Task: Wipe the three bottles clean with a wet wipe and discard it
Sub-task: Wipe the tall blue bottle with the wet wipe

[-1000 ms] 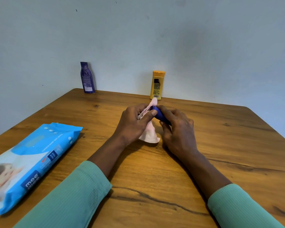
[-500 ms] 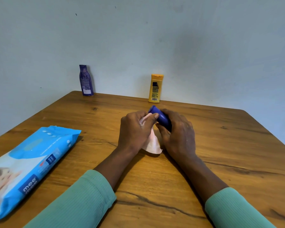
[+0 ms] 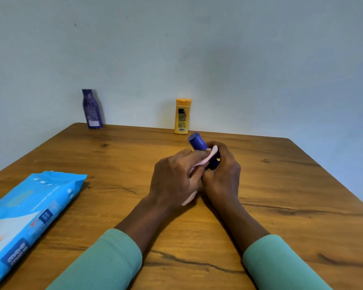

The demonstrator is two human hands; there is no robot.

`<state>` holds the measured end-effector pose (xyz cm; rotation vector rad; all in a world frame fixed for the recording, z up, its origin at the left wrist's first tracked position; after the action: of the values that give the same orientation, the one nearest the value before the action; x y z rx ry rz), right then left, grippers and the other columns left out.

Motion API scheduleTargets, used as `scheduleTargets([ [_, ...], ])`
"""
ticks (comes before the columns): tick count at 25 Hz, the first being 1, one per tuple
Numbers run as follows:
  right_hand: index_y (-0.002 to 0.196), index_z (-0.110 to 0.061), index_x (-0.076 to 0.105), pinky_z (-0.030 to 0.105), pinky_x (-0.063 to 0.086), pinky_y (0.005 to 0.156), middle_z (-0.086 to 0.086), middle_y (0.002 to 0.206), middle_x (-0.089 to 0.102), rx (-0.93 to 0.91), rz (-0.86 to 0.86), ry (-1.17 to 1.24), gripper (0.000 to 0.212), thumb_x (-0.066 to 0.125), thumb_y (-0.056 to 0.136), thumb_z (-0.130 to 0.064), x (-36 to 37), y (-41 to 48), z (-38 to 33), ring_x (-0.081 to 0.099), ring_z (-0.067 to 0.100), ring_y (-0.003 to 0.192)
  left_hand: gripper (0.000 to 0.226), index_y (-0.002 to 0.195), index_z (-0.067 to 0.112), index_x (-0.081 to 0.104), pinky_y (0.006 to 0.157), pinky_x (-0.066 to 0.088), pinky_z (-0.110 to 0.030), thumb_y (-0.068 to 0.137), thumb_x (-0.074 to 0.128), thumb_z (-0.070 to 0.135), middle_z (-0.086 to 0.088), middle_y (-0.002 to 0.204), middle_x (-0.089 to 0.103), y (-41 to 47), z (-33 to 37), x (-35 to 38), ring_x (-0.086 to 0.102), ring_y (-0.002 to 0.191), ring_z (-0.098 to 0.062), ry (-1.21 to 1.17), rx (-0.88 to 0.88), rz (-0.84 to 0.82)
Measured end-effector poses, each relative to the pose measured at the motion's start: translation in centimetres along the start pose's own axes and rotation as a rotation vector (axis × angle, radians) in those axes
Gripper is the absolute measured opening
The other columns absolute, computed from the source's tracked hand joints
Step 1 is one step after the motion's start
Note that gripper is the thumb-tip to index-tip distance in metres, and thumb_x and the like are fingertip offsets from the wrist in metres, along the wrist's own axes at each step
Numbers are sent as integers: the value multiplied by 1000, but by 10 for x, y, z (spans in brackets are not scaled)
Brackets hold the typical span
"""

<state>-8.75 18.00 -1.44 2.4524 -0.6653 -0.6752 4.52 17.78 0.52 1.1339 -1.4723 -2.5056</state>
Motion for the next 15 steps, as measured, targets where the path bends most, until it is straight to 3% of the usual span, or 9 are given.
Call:
scheduleTargets([
  [2,133,-28,59,21,53,83,-6,118,63,143,77,134,48,78,91,-16,-15,6,8,62,5,104,36,135,22,65,72,59,-37,100,59,28,1,109,76,-1,15,12,69,86,-12,-67,21,-58],
  [4,133,-28,58,17,47,83,-6,121,61,181,125,143,45,77,92,-26,-32,12,19,60,4,106,33,131,24,67,72,59,-36,99,63,29,4,111,76,-1,18,20,69,88,-10,-92,52,-117],
  [8,134,-24,58,21,49,87,-6,120,65,156,192,1,47,77,92,-32,-77,39,47,61,9,107,25,119,27,73,69,57,-34,100,64,38,8,103,77,-1,11,30,66,82,-10,-82,55,-264],
  [12,134,-16,54,33,58,90,1,115,68,249,212,-58,48,76,93,-30,-112,109,95,65,16,100,25,118,30,74,70,54,-33,98,65,43,9,99,76,3,2,41,63,81,-11,-25,19,-348],
  [15,134,-13,52,26,52,80,0,111,64,265,147,-216,45,71,97,-30,-125,157,122,62,18,96,22,112,32,74,69,54,-36,98,62,45,11,94,75,-2,-2,42,63,79,-13,-21,-1,-315],
])
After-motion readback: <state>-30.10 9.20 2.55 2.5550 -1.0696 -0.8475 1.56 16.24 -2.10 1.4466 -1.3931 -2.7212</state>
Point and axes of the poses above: each hand's wrist, its own y-axis towards the middle knuckle, its own x-axis out of the palm, z = x × y, the point moved 4 cm from there along y, towards the middle knuckle
